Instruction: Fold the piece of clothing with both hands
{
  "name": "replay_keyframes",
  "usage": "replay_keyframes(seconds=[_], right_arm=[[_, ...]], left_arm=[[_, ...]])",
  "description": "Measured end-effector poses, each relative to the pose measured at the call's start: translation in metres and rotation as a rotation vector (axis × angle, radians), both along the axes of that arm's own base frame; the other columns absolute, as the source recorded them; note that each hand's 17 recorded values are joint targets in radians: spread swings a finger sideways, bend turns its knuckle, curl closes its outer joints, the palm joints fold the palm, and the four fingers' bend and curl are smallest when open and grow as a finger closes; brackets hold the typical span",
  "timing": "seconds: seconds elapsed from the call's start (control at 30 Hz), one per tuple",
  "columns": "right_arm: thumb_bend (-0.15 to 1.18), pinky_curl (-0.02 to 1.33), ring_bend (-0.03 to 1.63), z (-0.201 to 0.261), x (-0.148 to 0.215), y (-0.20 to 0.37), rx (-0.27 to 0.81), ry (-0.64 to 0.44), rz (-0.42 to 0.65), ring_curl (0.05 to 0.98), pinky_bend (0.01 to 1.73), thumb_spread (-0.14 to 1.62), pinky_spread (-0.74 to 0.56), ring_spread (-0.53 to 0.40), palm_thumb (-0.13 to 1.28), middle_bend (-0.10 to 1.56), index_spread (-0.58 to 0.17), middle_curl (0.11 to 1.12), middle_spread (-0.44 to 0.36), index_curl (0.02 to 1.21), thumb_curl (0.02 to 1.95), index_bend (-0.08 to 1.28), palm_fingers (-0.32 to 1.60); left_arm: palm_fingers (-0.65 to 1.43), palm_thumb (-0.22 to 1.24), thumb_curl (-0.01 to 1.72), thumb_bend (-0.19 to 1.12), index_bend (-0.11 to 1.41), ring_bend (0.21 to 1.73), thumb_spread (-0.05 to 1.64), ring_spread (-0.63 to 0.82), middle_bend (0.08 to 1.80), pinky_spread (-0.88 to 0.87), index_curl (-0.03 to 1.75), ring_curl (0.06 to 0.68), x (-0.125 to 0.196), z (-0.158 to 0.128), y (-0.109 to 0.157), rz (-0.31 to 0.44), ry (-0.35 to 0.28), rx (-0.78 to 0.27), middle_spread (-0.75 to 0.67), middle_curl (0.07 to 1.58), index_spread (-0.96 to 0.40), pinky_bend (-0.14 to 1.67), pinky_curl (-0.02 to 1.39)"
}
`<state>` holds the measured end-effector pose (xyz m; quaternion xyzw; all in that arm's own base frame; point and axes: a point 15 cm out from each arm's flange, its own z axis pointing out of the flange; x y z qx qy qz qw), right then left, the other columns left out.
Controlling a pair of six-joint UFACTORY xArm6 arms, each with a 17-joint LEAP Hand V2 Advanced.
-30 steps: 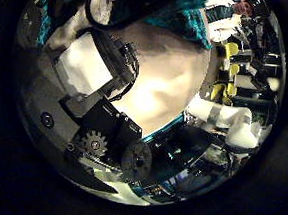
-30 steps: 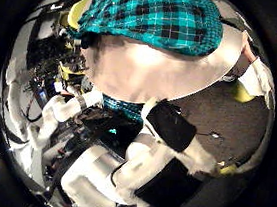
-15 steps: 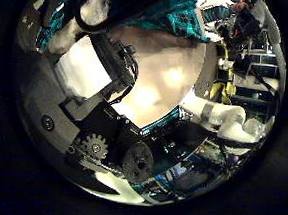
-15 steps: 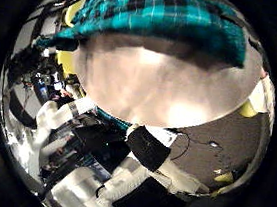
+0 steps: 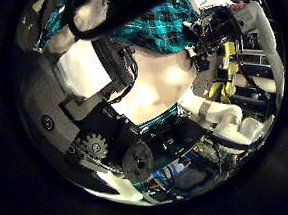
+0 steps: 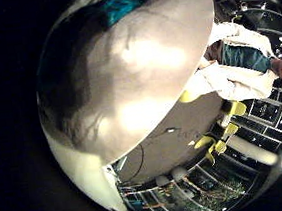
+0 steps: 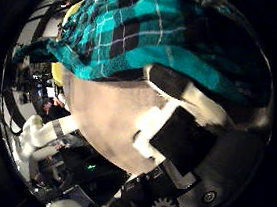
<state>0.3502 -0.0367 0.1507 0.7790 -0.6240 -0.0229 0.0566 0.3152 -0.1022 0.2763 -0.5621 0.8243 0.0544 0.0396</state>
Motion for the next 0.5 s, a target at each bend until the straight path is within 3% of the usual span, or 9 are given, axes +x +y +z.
replay_keyframes(seconds=[0.2, 0.5], right_arm=[[0.1, 0.29, 1.27, 0.032, 0.014, -0.006, -0.01, -0.091, 0.014, 0.484, 1.32, 1.15, -0.28, -0.272, 0.94, 1.02, -0.424, 0.74, -0.276, 0.71, 0.49, 0.79, 1.13], [0.06, 0.4, 1.39, 0.065, 0.007, -0.011, -0.011, -0.091, 0.028, 0.595, 1.47, 1.18, -0.24, -0.268, 0.96, 1.15, -0.408, 0.86, -0.261, 0.86, 0.54, 0.92, 0.99]], left_arm=[[0.91, 0.79, 0.46, -0.01, 0.17, 1.49, 1.21, -0.44, 0.81, -0.57, 1.36, 0.516, -0.003, 0.01, 0.002, -0.001, 0.003, -0.003, -0.64, 1.23, -0.67, 1.32, 0.72], [0.92, 0.79, 0.47, -0.01, 0.16, 1.49, 1.21, -0.44, 0.8, -0.57, 1.46, 0.512, -0.012, 0.023, 0.008, 0.002, 0.01, -0.009, -0.66, 1.24, -0.63, 1.33, 0.71]])
